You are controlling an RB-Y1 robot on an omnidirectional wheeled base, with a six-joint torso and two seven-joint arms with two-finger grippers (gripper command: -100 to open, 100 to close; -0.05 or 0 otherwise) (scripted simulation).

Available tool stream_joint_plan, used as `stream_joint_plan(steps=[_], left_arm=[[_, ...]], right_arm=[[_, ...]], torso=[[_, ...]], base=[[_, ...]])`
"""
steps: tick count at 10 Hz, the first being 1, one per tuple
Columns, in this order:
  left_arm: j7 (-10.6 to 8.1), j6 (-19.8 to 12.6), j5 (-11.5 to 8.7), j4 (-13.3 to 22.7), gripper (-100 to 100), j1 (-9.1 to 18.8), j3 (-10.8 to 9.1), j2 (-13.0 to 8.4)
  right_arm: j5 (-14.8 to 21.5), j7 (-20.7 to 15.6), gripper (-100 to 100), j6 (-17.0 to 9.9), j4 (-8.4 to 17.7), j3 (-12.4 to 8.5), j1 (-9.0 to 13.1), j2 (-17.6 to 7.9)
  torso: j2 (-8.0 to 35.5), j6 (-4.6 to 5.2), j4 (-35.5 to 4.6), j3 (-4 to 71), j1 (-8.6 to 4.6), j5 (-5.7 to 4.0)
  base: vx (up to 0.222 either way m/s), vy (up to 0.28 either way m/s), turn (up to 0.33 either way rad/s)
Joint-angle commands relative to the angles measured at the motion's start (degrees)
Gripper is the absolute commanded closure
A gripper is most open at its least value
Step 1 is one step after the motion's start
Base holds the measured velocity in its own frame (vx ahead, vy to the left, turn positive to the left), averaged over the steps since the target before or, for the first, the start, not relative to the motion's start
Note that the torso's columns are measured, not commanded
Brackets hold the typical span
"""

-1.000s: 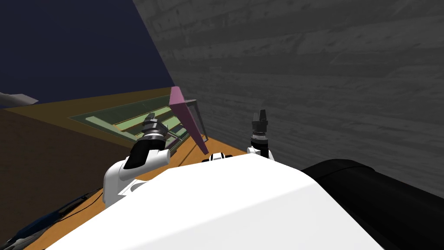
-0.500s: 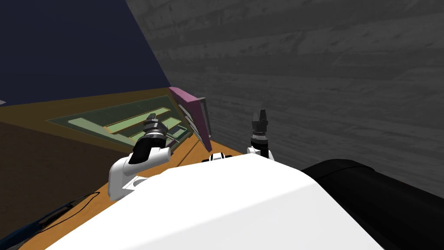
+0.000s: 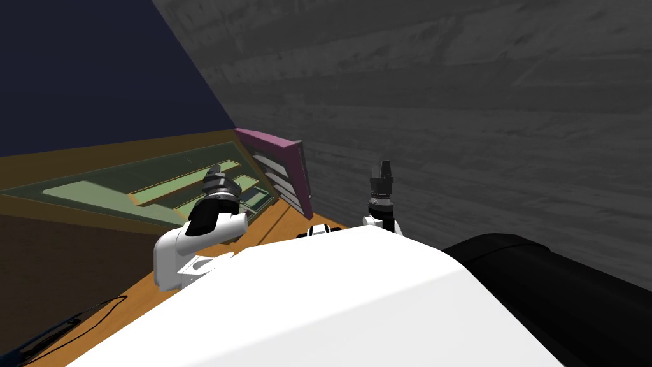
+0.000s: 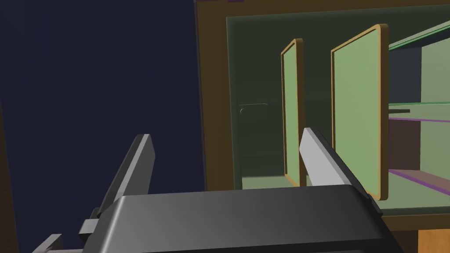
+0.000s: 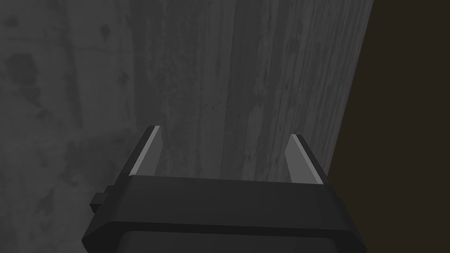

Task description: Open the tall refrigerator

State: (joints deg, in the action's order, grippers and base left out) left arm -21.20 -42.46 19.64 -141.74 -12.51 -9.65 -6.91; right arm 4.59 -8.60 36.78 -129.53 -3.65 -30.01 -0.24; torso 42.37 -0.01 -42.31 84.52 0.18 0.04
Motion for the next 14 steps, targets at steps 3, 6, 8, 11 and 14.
stream_joint_plan(steps=[3, 6, 8, 11, 14], left_arm=[[-0.63, -2.2, 1.0, -7.1, -100, 0.0, -0.39, -0.2], [-0.88, -4.1, 1.9, -7.7, -100, 1.3, -0.15, -0.7], [-1.28, -5.9, 2.3, -8.1, -100, 2.3, -0.35, -1.6], [-1.90, -8.9, 2.8, -7.8, -100, 5.0, -0.42, -3.7], [-2.62, -13.1, 3.4, -7.6, -100, 8.2, -0.55, -6.1]], right_arm=[[0.0, 0.0, 0, 0.0, 0.0, 0.0, 0.0, 0.0], [0.0, 0.0, 0, 0.0, 0.0, 0.0, 0.0, 0.0], [0.0, 0.0, 0, 0.0, 0.0, 0.0, 0.0, 0.0], [0.0, 0.0, 0, 0.0, 0.0, 0.0, 0.0, 0.0], [0.0, 0.0, 0, 0.0, 0.0, 0.0, 0.0, 0.0]], torso=[[0.1, 0.00, 0.0, -0.1, -0.08, -0.01], [-0.1, 0.01, 0.0, 0.1, -0.15, -0.03], [-0.2, 0.00, 0.1, 0.1, -0.05, 0.00], [0.1, 0.02, 0.0, -0.1, -0.28, -0.08], [-0.1, 0.01, 0.0, 0.0, -0.18, -0.04]], base=[[0.018, -0.026, -0.001], [0.013, 0.005, -0.022], [0.058, 0.049, -0.057], [-0.009, 0.018, -0.061], [-0.041, 0.012, -0.075]])
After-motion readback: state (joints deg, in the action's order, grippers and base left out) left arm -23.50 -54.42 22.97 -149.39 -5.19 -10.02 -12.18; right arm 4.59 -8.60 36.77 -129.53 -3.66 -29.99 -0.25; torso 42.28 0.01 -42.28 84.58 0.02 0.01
